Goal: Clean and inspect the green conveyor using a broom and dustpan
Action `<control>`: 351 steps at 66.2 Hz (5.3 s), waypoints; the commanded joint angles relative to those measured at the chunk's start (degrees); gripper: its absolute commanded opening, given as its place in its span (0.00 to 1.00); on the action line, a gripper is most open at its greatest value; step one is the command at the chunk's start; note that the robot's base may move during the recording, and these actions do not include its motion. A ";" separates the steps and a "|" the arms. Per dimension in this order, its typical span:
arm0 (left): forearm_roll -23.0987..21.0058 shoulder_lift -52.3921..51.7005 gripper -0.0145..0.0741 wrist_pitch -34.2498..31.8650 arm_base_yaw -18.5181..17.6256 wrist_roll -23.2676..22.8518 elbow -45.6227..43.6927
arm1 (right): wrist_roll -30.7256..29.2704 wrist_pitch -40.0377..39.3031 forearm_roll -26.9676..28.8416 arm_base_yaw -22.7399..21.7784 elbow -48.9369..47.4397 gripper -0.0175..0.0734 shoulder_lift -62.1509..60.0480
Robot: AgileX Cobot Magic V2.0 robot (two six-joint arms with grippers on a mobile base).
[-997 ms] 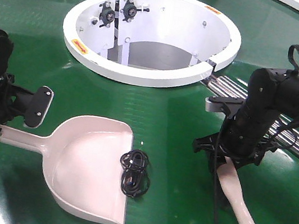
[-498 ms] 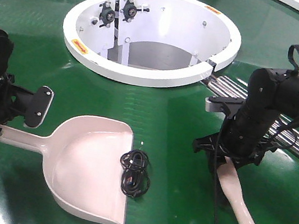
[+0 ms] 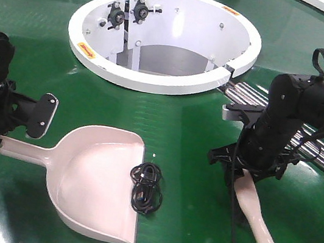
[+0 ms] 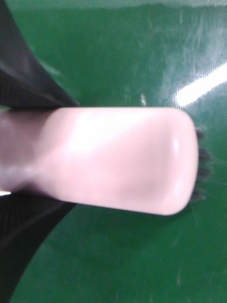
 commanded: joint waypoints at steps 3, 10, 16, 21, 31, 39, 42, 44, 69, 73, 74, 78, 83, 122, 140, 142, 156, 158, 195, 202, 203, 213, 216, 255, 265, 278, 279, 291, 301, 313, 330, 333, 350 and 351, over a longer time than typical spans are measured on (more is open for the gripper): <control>-0.49 -2.12 0.14 1.90 -0.58 0.85 -1.15 | 1.14 1.46 3.10 1.23 -1.63 0.18 -3.31; -0.49 -2.12 0.14 1.90 -0.58 0.85 -1.15 | 3.27 1.43 3.85 3.30 -1.63 0.18 -3.18; -0.49 -2.12 0.14 1.90 -0.58 0.85 -1.15 | 4.79 1.14 4.03 4.94 -1.63 0.18 -2.66; -0.49 -2.12 0.14 1.90 -0.58 0.85 -1.15 | 5.45 1.37 4.76 6.19 -2.22 0.18 -1.55; -0.49 -2.12 0.14 1.90 -0.58 0.85 -1.15 | 5.60 2.86 7.44 8.50 -5.36 0.18 1.84; -0.49 -2.12 0.14 1.90 -0.58 0.85 -1.15 | 6.46 3.63 9.57 10.44 -9.27 0.18 4.92; -0.49 -2.12 0.14 1.90 -0.58 0.85 -1.15 | 6.50 3.95 10.76 11.25 -11.41 0.18 6.07; -0.49 -2.12 0.14 1.90 -0.58 0.85 -1.15 | 6.50 4.17 11.43 11.80 -12.36 0.18 6.87; -0.49 -2.12 0.14 1.90 -0.58 0.85 -1.15 | 6.90 11.56 19.49 17.87 -31.02 0.19 18.49; -0.49 -2.12 0.14 1.90 -0.58 0.85 -1.15 | 7.51 11.68 20.33 18.86 -33.86 0.19 19.78; -0.49 -2.12 0.14 1.90 -0.58 0.85 -1.15 | 7.72 11.68 20.41 19.09 -34.18 0.19 19.88; -0.49 -2.12 0.14 1.90 -0.58 0.85 -1.15 | 8.58 11.68 21.25 19.88 -36.82 0.19 20.81; -0.49 -2.12 0.14 1.90 -0.58 0.85 -1.15 | 9.45 11.68 21.76 20.46 -39.13 0.19 21.41; -0.49 -2.12 0.14 1.90 -0.58 0.85 -1.15 | 10.44 11.68 21.58 20.92 -41.44 0.19 18.91; -0.49 -2.12 0.14 1.90 -0.58 0.85 -1.15 | 11.52 11.68 12.96 20.07 -39.86 0.19 12.13; -0.49 -2.12 0.14 1.90 -0.58 0.85 -1.15 | 11.51 11.68 12.82 19.62 -38.41 0.19 11.27; -0.49 -2.12 0.14 1.90 -0.58 0.85 -1.15 | 11.10 11.68 11.26 13.85 -26.72 0.19 4.44; -0.49 -2.12 0.14 1.90 -0.58 0.85 -1.15 | 11.04 11.68 10.51 13.21 -25.45 0.19 3.52; -0.49 -2.12 0.14 1.90 -0.58 0.85 -1.15 | 6.41 11.68 3.29 1.99 -7.44 0.19 -1.03; -0.49 -2.12 0.14 1.90 -0.58 0.85 -1.15 | 6.51 11.11 0.51 1.95 -7.28 0.19 -0.03; -0.49 -2.12 0.14 1.90 -0.58 0.85 -1.15 | 6.51 10.90 0.23 1.95 -7.28 0.19 0.17; -0.49 -2.12 0.14 1.90 -0.58 0.85 -1.15 | 6.35 7.80 0.99 1.95 -7.28 0.19 1.61; -0.49 -2.12 0.14 1.90 -0.58 0.85 -1.15 | 6.04 6.90 1.37 1.95 -7.28 0.19 1.90; -0.49 -2.12 0.14 1.84 -0.58 0.85 -1.15 | -2.07 3.24 6.84 1.95 -7.28 0.19 4.72; -0.49 -2.12 0.14 1.84 -0.58 0.85 -1.15 | -1.95 3.29 7.46 1.95 -7.28 0.19 4.91; -0.49 -2.12 0.14 1.84 -0.58 0.85 -1.15 | -1.88 3.28 8.01 1.95 -7.28 0.19 4.91; -0.49 -2.12 0.14 1.84 -0.58 0.85 -1.15 | -1.88 3.28 8.15 1.95 -7.28 0.19 4.91; -0.49 -2.12 0.14 1.84 -0.58 0.85 -1.15 | -1.88 3.36 8.16 1.95 -7.28 0.28 4.91; -0.49 -2.12 0.14 1.84 -0.58 0.85 -1.15 | -1.88 3.62 8.16 1.95 -7.28 0.44 4.91; -0.49 -2.12 0.14 1.84 -0.58 0.85 -1.15 | -1.88 3.74 8.04 1.95 -7.28 0.66 4.91; -0.49 -2.12 0.14 1.84 -0.58 0.85 -1.15 | -1.78 3.73 8.16 1.95 -7.28 0.82 4.91; -0.49 -2.12 0.14 1.84 -0.58 0.85 -1.15 | -1.78 3.67 8.16 1.95 -7.28 0.82 4.91; -0.49 -2.12 0.14 1.84 -0.58 0.85 -1.15 | -1.61 0.82 7.68 2.00 -7.28 0.82 2.16; -0.49 -2.12 0.14 1.84 -0.58 0.85 -1.15 | -1.61 0.34 7.52 2.00 -7.28 0.82 1.70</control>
